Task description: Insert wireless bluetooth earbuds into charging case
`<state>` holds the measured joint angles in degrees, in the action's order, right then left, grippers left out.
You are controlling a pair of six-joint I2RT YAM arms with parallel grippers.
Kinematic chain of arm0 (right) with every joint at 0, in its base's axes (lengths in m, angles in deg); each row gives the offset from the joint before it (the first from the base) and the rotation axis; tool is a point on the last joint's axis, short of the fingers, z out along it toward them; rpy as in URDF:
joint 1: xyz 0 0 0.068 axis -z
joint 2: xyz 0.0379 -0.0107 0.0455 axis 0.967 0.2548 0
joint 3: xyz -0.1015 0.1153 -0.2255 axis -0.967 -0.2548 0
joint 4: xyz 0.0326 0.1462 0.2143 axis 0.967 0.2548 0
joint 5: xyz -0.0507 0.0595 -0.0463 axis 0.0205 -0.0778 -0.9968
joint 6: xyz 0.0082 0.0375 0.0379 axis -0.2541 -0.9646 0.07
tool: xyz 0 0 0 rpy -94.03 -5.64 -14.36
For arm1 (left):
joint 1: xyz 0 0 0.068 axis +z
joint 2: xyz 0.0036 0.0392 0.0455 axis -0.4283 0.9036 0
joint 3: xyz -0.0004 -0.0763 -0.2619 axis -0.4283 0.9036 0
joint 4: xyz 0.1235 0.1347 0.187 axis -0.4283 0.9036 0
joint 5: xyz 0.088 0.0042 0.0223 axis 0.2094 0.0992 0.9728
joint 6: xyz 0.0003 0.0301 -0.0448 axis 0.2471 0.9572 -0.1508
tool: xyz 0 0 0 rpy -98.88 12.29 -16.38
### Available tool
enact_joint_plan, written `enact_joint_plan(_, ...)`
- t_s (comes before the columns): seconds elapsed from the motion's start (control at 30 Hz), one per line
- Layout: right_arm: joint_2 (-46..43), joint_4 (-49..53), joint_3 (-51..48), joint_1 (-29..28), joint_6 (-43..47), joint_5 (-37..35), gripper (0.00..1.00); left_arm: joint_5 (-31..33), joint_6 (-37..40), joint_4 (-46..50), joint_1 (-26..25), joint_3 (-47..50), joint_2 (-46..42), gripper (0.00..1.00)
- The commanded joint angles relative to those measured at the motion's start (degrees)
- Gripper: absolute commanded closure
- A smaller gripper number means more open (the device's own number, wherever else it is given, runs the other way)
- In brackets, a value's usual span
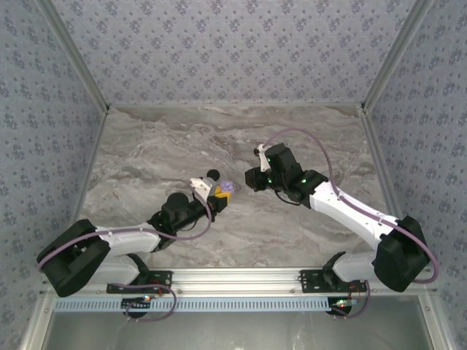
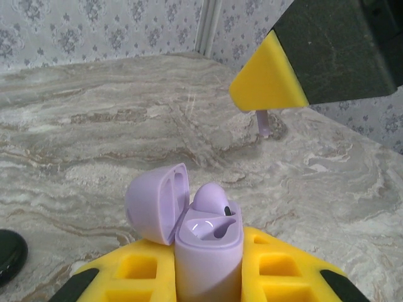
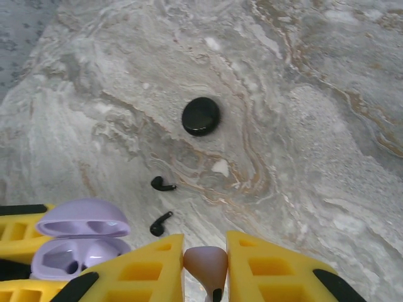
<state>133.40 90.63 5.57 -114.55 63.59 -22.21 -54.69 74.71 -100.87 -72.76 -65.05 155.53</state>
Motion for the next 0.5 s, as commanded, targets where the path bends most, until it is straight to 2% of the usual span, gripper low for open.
enact_joint_plan(0.0, -1.3, -2.4, 0.8, -1.0, 1.2, 2.3, 0.79, 0.7, 0.9, -6.9, -0.6, -0.2, 0.9, 0.85)
enact_joint_plan(0.47, -2.3, -6.2, 3.7, -3.9, 1.7, 3.9, 0.78, 2.6, 0.4, -9.6, -1.1, -2.4, 3.4, 0.85)
